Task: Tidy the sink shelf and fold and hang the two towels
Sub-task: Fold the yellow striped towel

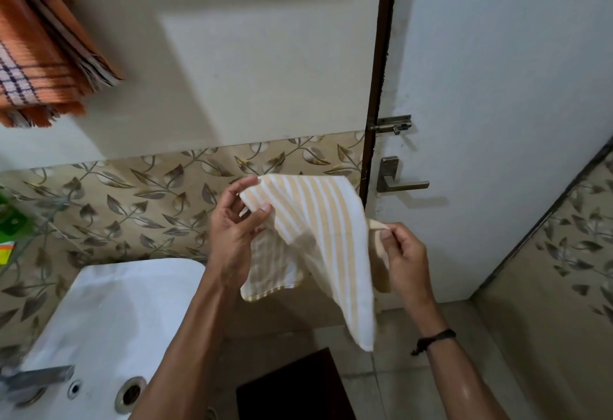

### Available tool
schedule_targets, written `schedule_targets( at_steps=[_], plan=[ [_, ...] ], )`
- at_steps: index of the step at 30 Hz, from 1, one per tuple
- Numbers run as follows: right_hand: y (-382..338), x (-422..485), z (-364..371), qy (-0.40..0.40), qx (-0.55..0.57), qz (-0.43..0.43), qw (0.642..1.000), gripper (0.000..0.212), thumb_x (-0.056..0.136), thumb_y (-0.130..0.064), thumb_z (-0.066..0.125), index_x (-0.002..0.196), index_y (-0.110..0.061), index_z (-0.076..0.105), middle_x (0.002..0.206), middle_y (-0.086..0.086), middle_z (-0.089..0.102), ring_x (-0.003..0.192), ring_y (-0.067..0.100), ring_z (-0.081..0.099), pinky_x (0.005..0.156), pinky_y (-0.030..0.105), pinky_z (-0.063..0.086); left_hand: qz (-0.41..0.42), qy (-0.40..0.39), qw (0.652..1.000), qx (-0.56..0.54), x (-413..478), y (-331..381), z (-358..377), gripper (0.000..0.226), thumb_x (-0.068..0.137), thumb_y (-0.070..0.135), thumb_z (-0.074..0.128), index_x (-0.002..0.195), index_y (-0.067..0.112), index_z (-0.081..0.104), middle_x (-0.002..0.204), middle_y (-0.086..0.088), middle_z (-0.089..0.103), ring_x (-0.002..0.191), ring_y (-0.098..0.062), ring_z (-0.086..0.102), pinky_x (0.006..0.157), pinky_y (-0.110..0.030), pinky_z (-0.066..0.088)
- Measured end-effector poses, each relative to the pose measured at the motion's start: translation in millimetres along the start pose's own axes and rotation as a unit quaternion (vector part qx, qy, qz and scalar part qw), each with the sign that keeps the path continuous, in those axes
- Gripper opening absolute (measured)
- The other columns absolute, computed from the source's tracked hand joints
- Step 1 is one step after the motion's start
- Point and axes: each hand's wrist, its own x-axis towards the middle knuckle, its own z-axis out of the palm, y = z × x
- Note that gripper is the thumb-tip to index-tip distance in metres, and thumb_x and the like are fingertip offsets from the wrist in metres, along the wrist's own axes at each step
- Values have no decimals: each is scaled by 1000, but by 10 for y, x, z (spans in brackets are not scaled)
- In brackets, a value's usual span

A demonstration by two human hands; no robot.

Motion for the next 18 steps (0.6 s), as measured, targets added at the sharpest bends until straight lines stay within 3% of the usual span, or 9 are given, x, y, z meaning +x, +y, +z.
schedule_targets(
  at_steps=[4, 7, 10, 12, 14, 18],
  plan=[
    [67, -75, 32, -32, 86, 68, 993, 15, 100, -9, 58, 92, -19, 66, 83, -1, 73, 74, 7, 66, 68, 21, 51, 24, 2, 1000, 9, -7, 27, 80, 51, 86, -5, 72, 124, 28, 65, 114, -2, 70, 95, -18, 65, 77, -33, 55],
    [113, -130, -12, -71, 174, 114, 976, 7, 95, -5, 63, 96, -10, 58, 83, 5, 74, 73, 11, 69, 63, 20, 54, 46, 4, 998, 35, -9, 99, 99, 54, 86, -1, 75, 131, 26, 61, 131, -11, 65, 105, -22, 66, 87, -40, 55],
    [293, -179, 11, -171, 103, 113, 973, 16, 89, 11, 64, 96, -3, 63, 86, 1, 72, 79, 6, 68, 72, 18, 52, 62, -15, 996, 59, -44, 150, 145, 58, 85, 0, 76, 134, 26, 60, 137, -12, 62, 106, -18, 67, 86, -35, 56],
    [396, -245, 80, -207, 29, 112, 971, 32, 83, 14, 68, 101, -12, 69, 88, -9, 76, 80, -1, 68, 74, 15, 51, 70, -33, 994, 74, -80, 178, 185, 60, 84, -1, 76, 134, 29, 60, 134, -11, 64, 103, -16, 67, 86, -32, 56],
    [437, -290, 146, -208, -3, 101, 973, 41, 81, 14, 71, 100, -22, 71, 91, -8, 76, 81, -3, 68, 75, 14, 49, 70, -51, 993, 82, -114, 207, 204, 62, 83, 1, 77, 134, 31, 60, 129, -10, 67, 102, -17, 67, 87, -32, 56],
    [329, -269, 331, -217, 44, 109, 969, 38, 82, 10, 70, 95, -26, 73, 93, -13, 77, 89, -3, 69, 81, 18, 51, 46, -78, 993, 80, -136, 273, 192, 67, 80, 3, 77, 138, 30, 58, 123, -7, 68, 102, -18, 67, 91, -37, 55]
  ],
)
